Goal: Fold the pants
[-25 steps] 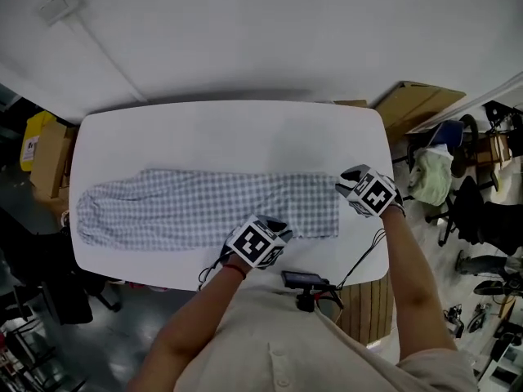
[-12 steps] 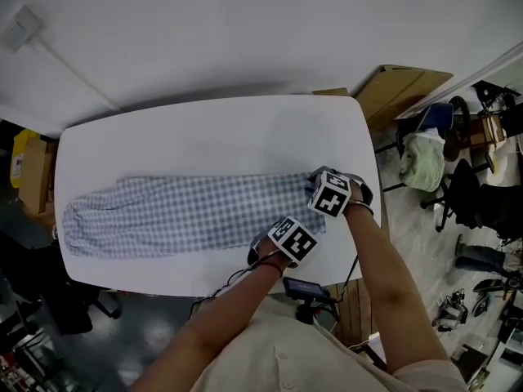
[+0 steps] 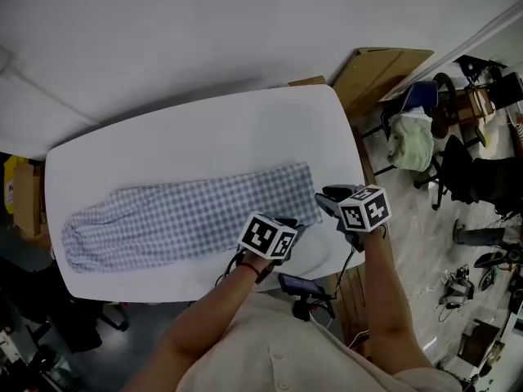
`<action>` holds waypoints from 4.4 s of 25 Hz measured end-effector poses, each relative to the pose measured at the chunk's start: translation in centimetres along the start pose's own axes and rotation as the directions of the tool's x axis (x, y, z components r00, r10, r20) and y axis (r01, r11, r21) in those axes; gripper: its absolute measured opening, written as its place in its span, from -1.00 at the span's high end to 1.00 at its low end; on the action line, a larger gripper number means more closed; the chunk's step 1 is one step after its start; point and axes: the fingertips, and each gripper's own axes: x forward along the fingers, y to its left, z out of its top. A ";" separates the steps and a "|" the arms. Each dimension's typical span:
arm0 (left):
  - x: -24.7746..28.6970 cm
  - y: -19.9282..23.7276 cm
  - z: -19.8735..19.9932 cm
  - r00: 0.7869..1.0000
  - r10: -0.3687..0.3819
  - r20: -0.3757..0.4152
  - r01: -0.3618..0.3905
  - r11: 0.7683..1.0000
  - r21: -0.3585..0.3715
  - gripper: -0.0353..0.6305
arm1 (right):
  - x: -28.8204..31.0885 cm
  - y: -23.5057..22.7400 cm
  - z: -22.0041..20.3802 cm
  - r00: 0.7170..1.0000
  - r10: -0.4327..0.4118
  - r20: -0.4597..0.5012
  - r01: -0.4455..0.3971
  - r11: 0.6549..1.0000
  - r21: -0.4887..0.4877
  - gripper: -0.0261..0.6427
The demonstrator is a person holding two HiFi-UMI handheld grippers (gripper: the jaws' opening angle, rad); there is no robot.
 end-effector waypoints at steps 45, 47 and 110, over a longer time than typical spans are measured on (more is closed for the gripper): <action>2.4 7.4 7.4 0.921 0.300 -0.248 -0.300 0.953 0.039 0.80 | 1.3 8.9 -1.7 0.904 -0.424 0.060 0.401 0.789 -0.466 0.81; 2.0 7.0 7.6 0.937 0.262 -0.233 -0.269 0.963 0.001 0.82 | 0.8 8.9 -1.6 0.907 -0.416 0.067 0.400 0.800 -0.447 0.81; -49.3 24.0 -16.8 0.917 0.114 0.383 0.026 0.939 -0.342 0.82 | 19.3 60.6 9.5 0.959 0.277 -0.066 -0.254 0.729 -0.636 0.81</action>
